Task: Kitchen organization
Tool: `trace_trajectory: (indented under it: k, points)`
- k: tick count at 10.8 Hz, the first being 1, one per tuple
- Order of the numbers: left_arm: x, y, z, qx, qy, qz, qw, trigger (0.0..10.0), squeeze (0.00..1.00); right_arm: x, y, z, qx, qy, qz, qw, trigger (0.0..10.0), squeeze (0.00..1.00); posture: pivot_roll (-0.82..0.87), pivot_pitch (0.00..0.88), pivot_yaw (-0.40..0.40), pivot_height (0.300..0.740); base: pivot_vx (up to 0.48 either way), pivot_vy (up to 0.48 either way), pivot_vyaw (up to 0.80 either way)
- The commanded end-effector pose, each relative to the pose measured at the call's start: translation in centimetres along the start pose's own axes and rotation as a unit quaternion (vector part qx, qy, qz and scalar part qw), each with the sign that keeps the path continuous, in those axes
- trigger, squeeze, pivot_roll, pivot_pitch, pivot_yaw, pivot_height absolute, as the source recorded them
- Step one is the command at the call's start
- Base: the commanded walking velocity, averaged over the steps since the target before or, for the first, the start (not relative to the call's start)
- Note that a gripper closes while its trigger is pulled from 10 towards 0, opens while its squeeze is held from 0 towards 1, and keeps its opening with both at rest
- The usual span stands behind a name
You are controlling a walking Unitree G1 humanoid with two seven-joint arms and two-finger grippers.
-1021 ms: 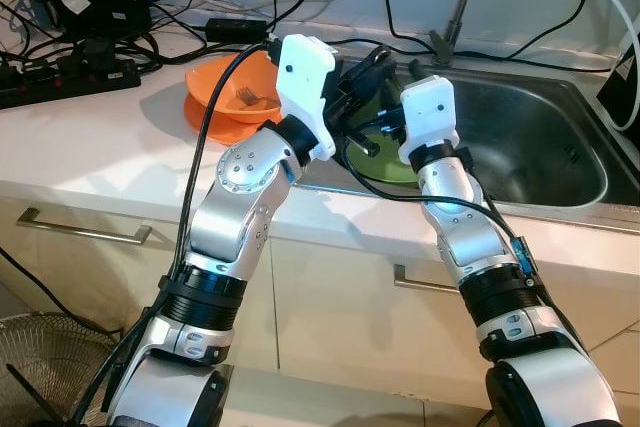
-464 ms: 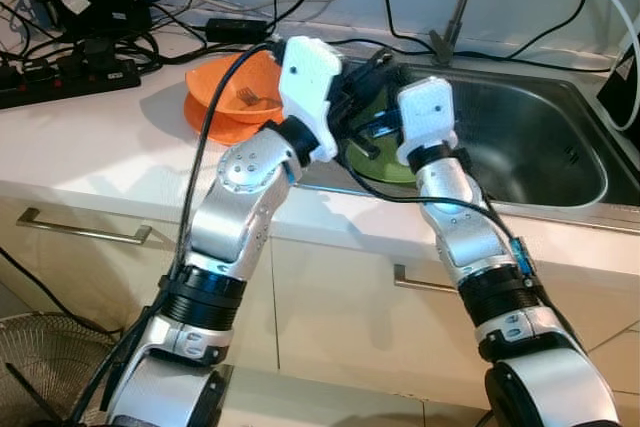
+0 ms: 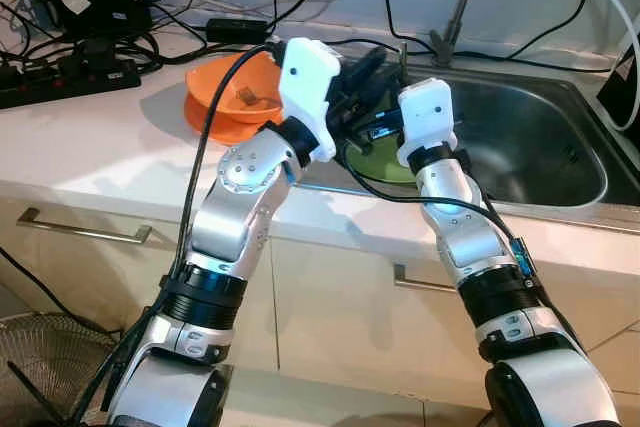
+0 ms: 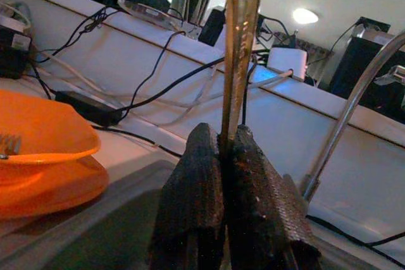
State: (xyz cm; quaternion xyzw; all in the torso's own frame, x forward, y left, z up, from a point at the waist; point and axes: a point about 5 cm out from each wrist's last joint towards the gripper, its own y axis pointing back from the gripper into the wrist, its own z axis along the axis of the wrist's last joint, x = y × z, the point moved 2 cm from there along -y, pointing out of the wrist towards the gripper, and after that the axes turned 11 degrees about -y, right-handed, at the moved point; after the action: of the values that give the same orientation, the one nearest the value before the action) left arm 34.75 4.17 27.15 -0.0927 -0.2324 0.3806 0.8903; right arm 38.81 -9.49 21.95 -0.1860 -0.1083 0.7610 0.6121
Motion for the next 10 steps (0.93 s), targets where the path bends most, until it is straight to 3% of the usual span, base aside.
trace_trajectory:
  k: [1, 3, 4, 5, 6, 7, 8, 9, 10]
  points:
    - [0.3, 0.0, 0.2, 0.000, 0.002, 0.005, 1.000, 10.0, 1.00, -0.8, -0.1, -0.1, 0.004, 0.000, -0.011, 1.000, 0.0, 0.00, 0.21, 0.021, -0.035, 0.740, 0.000, 0.000, 0.00]
    - [1.8, 0.6, 0.7, -0.018, 0.002, 0.048, 0.999, 10.0, 1.00, -1.7, -0.3, -0.5, 0.017, 0.003, -0.025, 1.000, 0.0, 0.00, 0.21, 0.022, -0.039, 0.740, 0.000, 0.000, 0.00]
    - [2.5, 1.1, 0.9, -0.026, 0.009, 0.070, 0.997, 10.0, 0.00, -2.4, -0.3, -0.8, 0.028, 0.008, -0.034, 0.999, 0.0, 0.00, 0.21, 0.023, -0.041, 0.740, 0.000, 0.000, 0.00]
    - [2.9, 1.9, 0.3, -0.013, 0.012, 0.079, 0.997, 10.0, 0.00, -3.3, -0.5, -1.1, 0.040, 0.013, -0.047, 0.998, 0.0, 0.00, 0.22, 0.023, -0.045, 0.740, 0.000, 0.000, 0.00]
    - [3.2, 3.2, -1.2, 0.026, 0.002, 0.086, 0.996, 10.0, 0.00, -4.5, -0.7, -1.3, 0.049, 0.018, -0.063, 0.997, 10.0, 0.00, 0.22, 0.025, -0.047, 0.740, 0.000, 0.000, 0.00]
    - [2.7, 4.1, -2.7, 0.069, -0.003, 0.070, 0.995, 10.0, 0.00, -5.4, -0.9, -1.6, 0.066, 0.016, -0.073, 0.995, 10.0, 0.00, 0.22, 0.028, -0.052, 0.740, 0.000, 0.000, 0.00]
    - [1.2, 5.1, -5.1, 0.143, -0.036, 0.020, 0.989, 10.0, 0.00, -6.1, -1.1, -2.1, 0.089, -0.003, -0.085, 0.992, 10.0, 0.00, 0.23, 0.029, -0.055, 0.740, 0.000, 0.000, 0.00]
    - [-1.0, 6.3, -7.0, 0.189, -0.013, -0.035, 0.981, 10.0, 0.00, -6.5, -1.1, -2.9, 0.117, -0.030, -0.097, 0.988, 10.0, 0.00, 0.23, 0.029, -0.059, 0.740, 0.000, 0.000, 0.00]
    - [-1.7, 6.7, -7.4, 0.199, -0.004, -0.044, 0.979, 10.0, 0.00, -6.7, -1.1, -3.3, 0.130, -0.046, -0.101, 0.985, 10.0, 0.00, 0.23, 0.029, -0.063, 0.740, 0.000, 0.000, 0.00]
